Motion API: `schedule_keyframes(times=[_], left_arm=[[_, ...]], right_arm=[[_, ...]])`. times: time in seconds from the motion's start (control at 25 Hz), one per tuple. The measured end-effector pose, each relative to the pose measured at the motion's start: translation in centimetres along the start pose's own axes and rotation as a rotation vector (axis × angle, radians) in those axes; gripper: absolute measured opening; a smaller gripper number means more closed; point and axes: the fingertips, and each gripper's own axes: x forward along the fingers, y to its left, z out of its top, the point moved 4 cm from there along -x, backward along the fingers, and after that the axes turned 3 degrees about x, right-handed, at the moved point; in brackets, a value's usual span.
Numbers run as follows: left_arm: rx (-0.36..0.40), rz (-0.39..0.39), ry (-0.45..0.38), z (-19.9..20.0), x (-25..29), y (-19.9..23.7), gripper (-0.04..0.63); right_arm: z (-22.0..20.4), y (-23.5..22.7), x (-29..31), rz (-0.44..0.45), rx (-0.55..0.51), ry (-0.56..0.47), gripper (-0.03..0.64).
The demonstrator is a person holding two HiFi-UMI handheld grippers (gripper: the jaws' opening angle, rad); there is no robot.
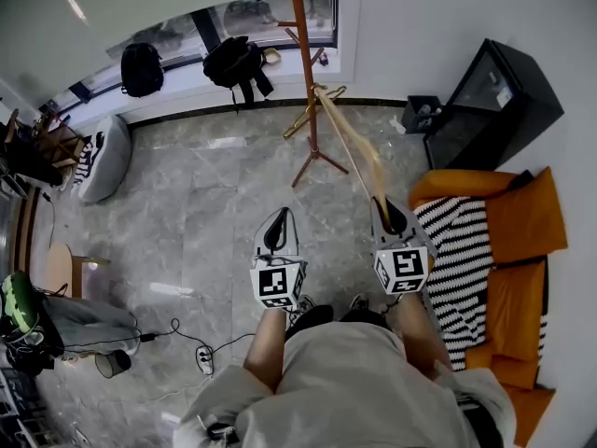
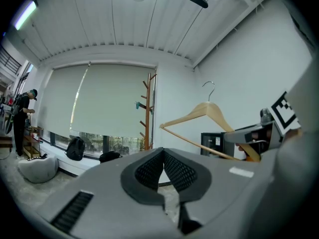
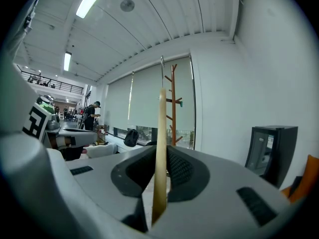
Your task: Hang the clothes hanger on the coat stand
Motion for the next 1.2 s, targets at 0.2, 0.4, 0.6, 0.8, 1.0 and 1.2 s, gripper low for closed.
schedule_keyframes(times=[0.2, 0.4, 0.6, 0.8, 1.0, 1.2], left_arm=[[-0.011, -0.004, 0.0, -0.1, 0.3, 1.2, 0.009], [-0.016, -0.022, 0.007, -0.7, 0.1, 2.9, 0.009], [-0.031, -0.038, 0.021, -1.2, 0.4, 5.1, 0.009], [-0.016, -0.066, 0.017, -1.3, 0.7, 7.6, 0.009], [-0.038, -0.065, 0.036, -1.9, 1.5, 9.4, 0.009], [-0.036, -0.057, 0.034, -2.4, 4.1, 10.4, 0.009]], right_arm=[[0.0, 0.8, 0.8, -0.007, -0.007, 0.011, 0.046], [-0.2, 2.2, 1.6, -0.022, -0.003, 0.02, 0.046], [-0.2, 3.6, 3.1, -0.034, 0.0, 0.033, 0.046], [0.1, 5.3, 4.9, -0.049, 0.006, 0.033, 0.046], [0.1, 5.9, 7.0, -0.044, 0.008, 0.04, 0.046], [0.0, 5.1, 10.0, -0.011, 0.011, 0.055, 0.046]])
